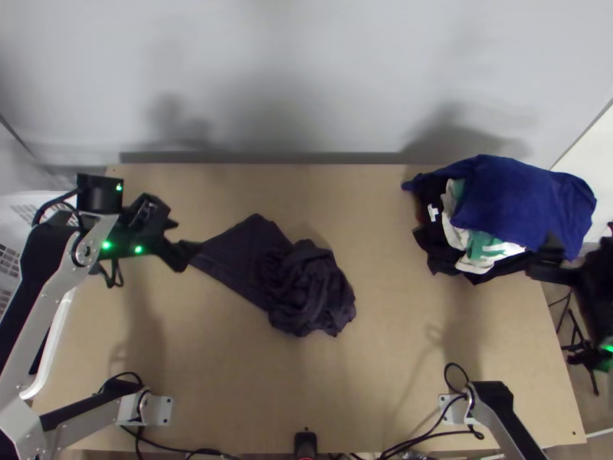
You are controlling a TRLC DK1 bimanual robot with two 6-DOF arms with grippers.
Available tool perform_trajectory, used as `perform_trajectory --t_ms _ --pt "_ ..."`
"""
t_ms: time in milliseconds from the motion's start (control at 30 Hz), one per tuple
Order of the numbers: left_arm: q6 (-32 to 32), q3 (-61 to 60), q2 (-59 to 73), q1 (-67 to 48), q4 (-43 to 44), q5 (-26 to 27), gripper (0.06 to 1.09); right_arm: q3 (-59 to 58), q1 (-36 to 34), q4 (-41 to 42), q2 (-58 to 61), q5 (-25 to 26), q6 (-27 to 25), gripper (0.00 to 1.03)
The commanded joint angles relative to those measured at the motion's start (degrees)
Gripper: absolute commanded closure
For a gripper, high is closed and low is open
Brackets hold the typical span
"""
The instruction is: Fold the t-shirt
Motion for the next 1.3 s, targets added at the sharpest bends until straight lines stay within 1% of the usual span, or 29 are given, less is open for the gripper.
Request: perform_trajectory --t_ms 0,67,100,133,167,200,300,367,433,500,600,633,700,767,900,1000,1167,1233,1267 --pt "2.67 -6.30 -0.30 4.47 -3.96 1.07 0.11 -0.69 7.18 -3.02 7.07 -2.00 -1.59 0.04" --pt "0.65 -6.04 0.05 4.47 -3.61 1.42 0.11 -0.86 11.75 -5.39 11.99 -4.11 -1.85 0.04" --pt "0.30 -5.95 0.05 4.30 -3.61 1.42 0.11 -0.69 14.65 -7.50 15.24 -7.80 -2.20 0.04" --pt "0.21 -5.95 0.05 3.95 -3.61 1.42 0.11 -0.33 17.11 -9.43 18.58 -10.18 -2.11 0.04" --pt "0.12 -5.87 -0.12 3.68 -3.61 1.42 0.11 0.02 19.05 -9.96 21.13 -11.58 -2.03 0.04" --pt "0.12 -5.87 -0.30 3.60 -3.61 1.42 0.11 0.46 22.47 -10.13 23.77 -13.87 -2.11 0.04" --pt "0.03 -5.60 -0.83 3.60 -3.52 1.42 0.11 4.32 29.77 -10.40 31.85 -14.31 -2.11 0.04" --pt "0.12 -5.60 -0.91 4.47 -3.26 1.42 0.11 8.45 32.40 -10.49 37.30 -14.75 -1.32 0.05" --pt "0.03 -6.13 -1.18 5.35 -2.55 1.51 0.11 12.50 34.95 -11.45 42.58 -17.38 -0.97 0.08" --pt "0.83 -8.06 -1.26 5.53 -0.62 1.42 0.11 16.19 38.03 -14.53 48.55 -21.43 -0.71 0.09" --pt "2.76 -12.63 -0.30 5.70 4.92 1.33 0.11 19.70 41.55 -18.04 56.64 -23.71 -0.80 0.08" --pt "3.46 -13.60 0.67 5.88 5.88 1.33 0.11 21.20 42.25 -19.71 59.01 -24.94 -0.88 0.08" --pt "5.04 -14.21 2.08 6.67 6.06 1.33 0.11 24.98 43.74 -22.79 63.32 -25.82 -0.97 0.08" --pt "6.45 -14.92 2.51 7.64 6.50 1.42 0.11 27.70 44.80 -23.23 66.13 -26.44 -0.71 0.08" --pt "9.70 -17.12 3.22 8.60 10.10 1.33 0.11 32.71 46.12 -23.32 69.82 -27.32 -0.62 0.08" --pt "9.88 -16.76 4.27 8.96 10.98 1.42 0.11 36.49 47.08 -23.67 72.81 -27.58 -0.97 0.10" --pt "9.88 -19.05 4.01 8.96 12.12 1.42 0.11 38.60 47.08 -23.76 76.94 -29.69 -1.06 0.10" --pt "9.79 -19.75 3.75 8.96 13.09 1.42 0.11 38.95 47.35 -23.67 77.56 -30.39 -1.41 0.15" --pt "9.70 -20.10 3.48 9.04 14.06 1.42 0.11 38.95 47.35 -23.14 77.82 -30.39 -1.59 0.15"
